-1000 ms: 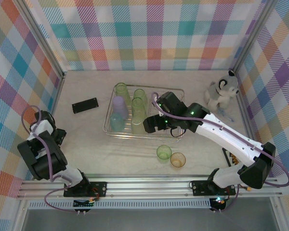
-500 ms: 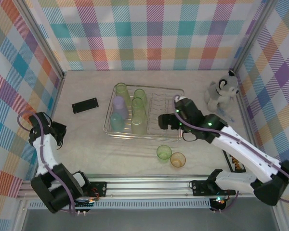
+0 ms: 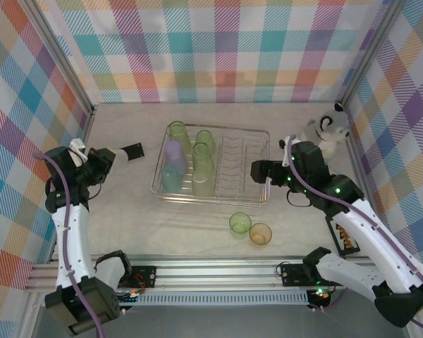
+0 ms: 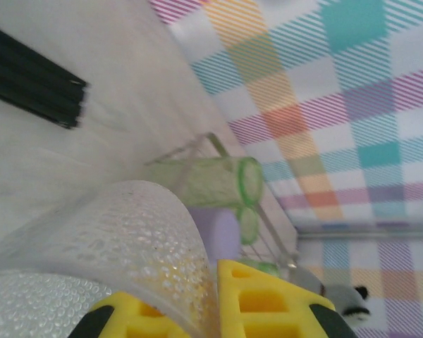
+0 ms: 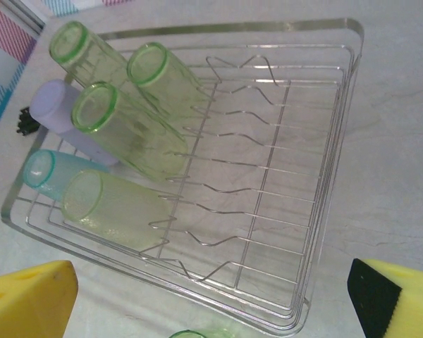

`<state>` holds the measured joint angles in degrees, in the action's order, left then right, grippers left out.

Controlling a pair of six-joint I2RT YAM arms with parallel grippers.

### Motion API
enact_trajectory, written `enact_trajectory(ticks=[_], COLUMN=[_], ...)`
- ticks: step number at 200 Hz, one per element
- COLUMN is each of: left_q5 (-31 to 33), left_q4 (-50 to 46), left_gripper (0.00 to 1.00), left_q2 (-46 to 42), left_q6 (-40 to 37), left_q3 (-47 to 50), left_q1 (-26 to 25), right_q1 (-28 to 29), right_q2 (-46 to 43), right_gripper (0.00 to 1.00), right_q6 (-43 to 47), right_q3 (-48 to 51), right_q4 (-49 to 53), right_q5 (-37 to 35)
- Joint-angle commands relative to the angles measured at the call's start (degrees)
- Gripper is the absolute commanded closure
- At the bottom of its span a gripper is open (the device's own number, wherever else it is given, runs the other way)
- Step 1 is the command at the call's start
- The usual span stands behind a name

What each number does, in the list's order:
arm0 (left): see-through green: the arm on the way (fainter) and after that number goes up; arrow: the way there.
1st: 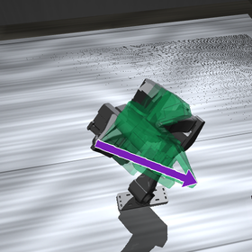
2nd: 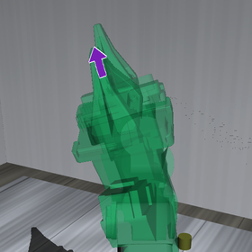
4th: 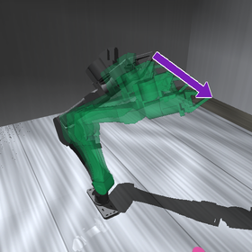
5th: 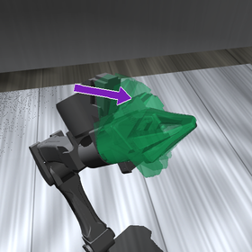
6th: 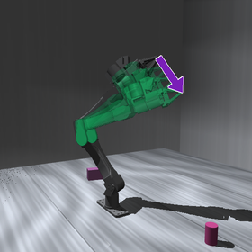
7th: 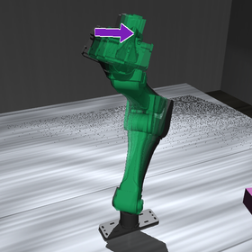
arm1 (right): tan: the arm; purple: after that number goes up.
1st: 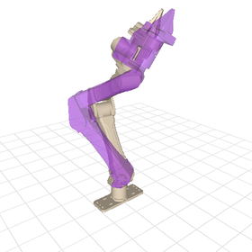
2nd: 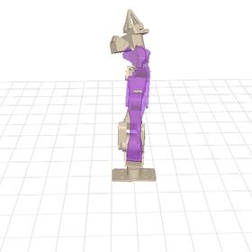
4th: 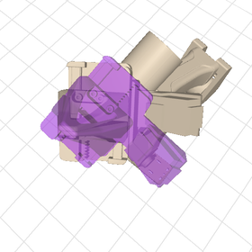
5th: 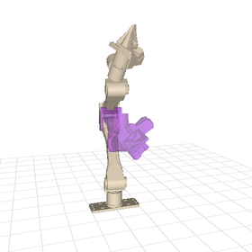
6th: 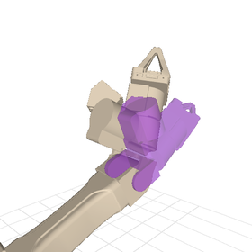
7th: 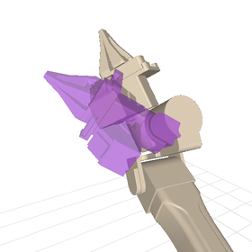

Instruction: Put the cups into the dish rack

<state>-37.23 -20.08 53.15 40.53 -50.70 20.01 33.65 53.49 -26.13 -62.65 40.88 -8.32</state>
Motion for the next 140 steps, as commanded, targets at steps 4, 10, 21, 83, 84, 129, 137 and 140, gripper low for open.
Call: enact_trajectory(ticks=[4,10,21,83,84,129,137,140], left_q5=[-2.14,-2.29,-2.90,-9.98,-10.10,-16.90,-17.77,-18.05], left_q4=[6.45,6.68,7.76,19.75,20.13,44.75,49.24,51.29], left_gripper=[1.00,1.00,1.00,1.00,1.00,1.00,1.00,1.00], left_q2=[-1.06,-0.71,0.14,8.95,9.15,15.88,17.32,17.98], left_q6=[3.80,3.93,4.30,6.67,6.89,19.87,22.16,23.26], left_q3=[-3.73,-4.48,-5.68,-9.69,-9.68,-7.34,-7.25,-7.18], left_q1=[-6.24,-7.73,-10.85,-29.68,-29.90,-37.41,-39.11,-39.65], right_q1=[-0.51,-0.56,-0.67,-1.47,-1.48,-1.87,-2.07,-2.17], right_q2=[-3.01,-3.61,-4.57,-8.12,-8.13,-9.67,-10.17,-10.35], right_gripper=[0.01,0.01,0.01,0.01,0.01,0.01,0.01,0.01], right_q6=[0.16,0.12,0.14,-0.73,-0.75,-0.34,-1.20,-1.51], right_q3=[2.29,2.80,3.41,5.35,5.35,5.24,5.46,5.58], right_q4=[-1.00,-1.15,-1.56,-3.11,-3.10,-1.33,-1.63,-1.79], right_q5=[-0.12,-0.12,-0.16,-5.85,-5.93,-7.72,-7.72,-7.62])
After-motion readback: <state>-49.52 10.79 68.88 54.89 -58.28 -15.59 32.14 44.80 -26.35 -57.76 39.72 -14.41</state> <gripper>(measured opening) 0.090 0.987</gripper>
